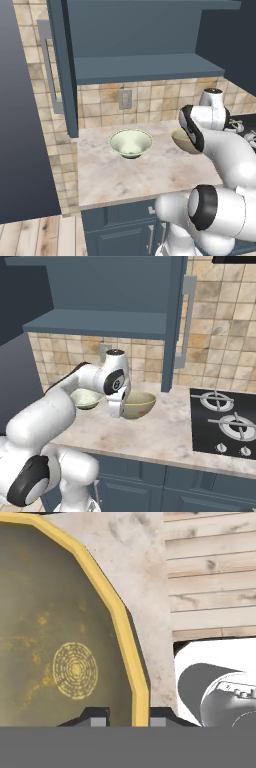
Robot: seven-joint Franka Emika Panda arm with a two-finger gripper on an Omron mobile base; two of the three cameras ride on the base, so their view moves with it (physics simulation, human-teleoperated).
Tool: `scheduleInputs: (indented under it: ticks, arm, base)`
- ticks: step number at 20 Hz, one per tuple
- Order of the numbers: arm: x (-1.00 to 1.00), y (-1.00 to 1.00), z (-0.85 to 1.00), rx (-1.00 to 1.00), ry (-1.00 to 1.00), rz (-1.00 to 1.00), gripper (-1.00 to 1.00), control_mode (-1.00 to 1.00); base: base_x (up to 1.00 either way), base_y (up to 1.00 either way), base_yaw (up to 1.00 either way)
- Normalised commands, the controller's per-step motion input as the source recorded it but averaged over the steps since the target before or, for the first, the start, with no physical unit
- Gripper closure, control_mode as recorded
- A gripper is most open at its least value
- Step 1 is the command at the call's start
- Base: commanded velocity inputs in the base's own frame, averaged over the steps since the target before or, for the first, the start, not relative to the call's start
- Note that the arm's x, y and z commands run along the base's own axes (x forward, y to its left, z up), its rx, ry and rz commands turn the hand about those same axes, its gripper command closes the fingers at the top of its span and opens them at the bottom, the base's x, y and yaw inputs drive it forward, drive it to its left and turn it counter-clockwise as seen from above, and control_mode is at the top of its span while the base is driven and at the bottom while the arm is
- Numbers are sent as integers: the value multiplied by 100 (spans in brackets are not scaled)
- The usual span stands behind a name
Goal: Open the cabinet. Pick the bowls from the counter and place them in the cabinet. Then close the cabinet.
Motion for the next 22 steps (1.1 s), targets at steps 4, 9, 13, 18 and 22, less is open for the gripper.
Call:
scheduleInputs:
  ticks: [4, 9, 13, 18, 22]
  arm:
    - [-91, 29, 74, -1, -8, -17, 100, -100]
    - [-72, 37, 77, -4, -16, -2, 100, -100]
    - [-59, 20, 80, -3, -14, 0, 100, -100]
    - [-55, 24, 98, -4, -5, 0, 100, -100]
    - [-48, 51, 99, -8, 0, 0, 100, -100]
  base:
    - [0, 0, 0]
    - [0, 0, 0]
    - [0, 0, 0]
    - [0, 0, 0]
    - [0, 0, 0]
